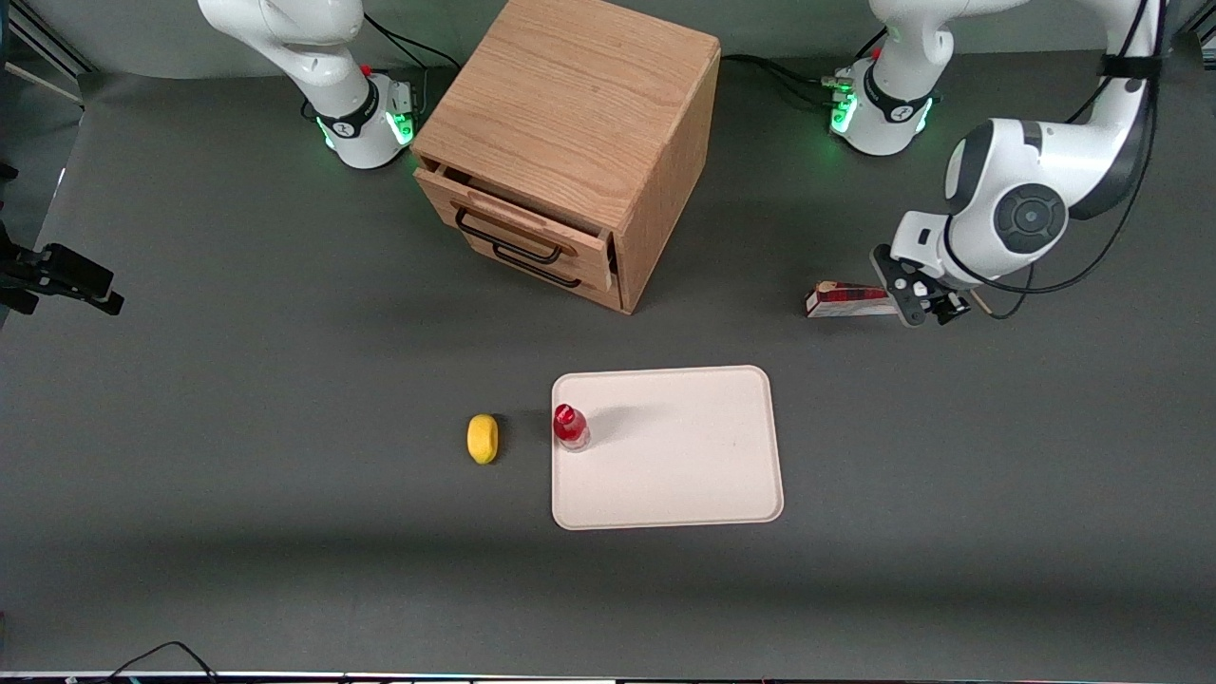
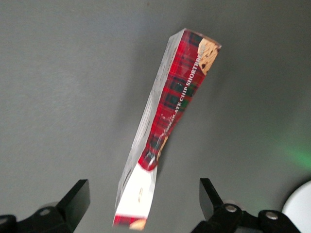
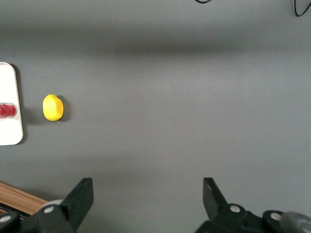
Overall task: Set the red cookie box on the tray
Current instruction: 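Lower the left gripper and close it around the shortbread box's end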
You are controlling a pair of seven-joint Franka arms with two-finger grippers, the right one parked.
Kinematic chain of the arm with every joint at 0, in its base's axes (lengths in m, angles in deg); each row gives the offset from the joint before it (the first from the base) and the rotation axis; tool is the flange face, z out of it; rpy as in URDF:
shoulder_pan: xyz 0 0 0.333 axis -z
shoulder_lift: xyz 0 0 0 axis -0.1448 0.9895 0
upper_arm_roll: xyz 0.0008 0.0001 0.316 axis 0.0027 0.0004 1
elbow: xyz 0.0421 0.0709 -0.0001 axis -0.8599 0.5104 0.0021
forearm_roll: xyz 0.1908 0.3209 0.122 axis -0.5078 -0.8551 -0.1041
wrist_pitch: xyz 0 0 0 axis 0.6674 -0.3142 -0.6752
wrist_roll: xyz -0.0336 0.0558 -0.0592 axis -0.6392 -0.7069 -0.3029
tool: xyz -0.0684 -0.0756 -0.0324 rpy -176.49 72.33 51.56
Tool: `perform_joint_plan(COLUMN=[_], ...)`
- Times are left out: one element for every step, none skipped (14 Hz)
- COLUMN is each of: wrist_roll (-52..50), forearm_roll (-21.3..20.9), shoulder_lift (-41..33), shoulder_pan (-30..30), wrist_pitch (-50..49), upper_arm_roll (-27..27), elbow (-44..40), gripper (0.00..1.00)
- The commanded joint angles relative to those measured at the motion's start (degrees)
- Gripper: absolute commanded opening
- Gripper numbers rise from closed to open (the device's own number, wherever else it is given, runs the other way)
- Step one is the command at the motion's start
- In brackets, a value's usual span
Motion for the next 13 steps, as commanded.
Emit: perform_joint_plan(wrist_roll=[1.7,1.8,1.8,2.0,3.1,3.5,3.4,3.3,3.3,3.3,3.3,3.3,3.3], forearm_roll=[0.5,0.5,0.5,0.4,0.5,0.5,0.5,0.7,0.7,0.7,0.7,0.7,0.7], shoulder_lift=[-1.7,-0.8,0.1,1.2,2.3,3.5,4.0,4.1,4.2,4.4,4.7,5.1,5.5], shoulder_pan=[0.0,0.1,0.4,0.5,0.7,0.9,0.9,0.9,0.9,0.8,0.9,0.9,0.9], wrist_pitch=[10.7,13.2,14.7,16.7,18.9,20.5,21.2,21.5,21.6,21.6,21.9,22.4,22.6], upper_arm_roll=[-0.2,-0.2,-0.3,-0.2,-0.2,-0.2,-0.2,-0.2,-0.2,-0.1,-0.1,-0.1,-0.1], elbow=[8.2,8.6,8.6,8.6,8.7,8.7,8.9,9.3,9.4,9.4,9.4,9.4,9.4], gripper=[1.00,1.00,1.00,1.00,1.00,1.00,1.00,1.00,1.00,0.97,0.82,0.56,0.28])
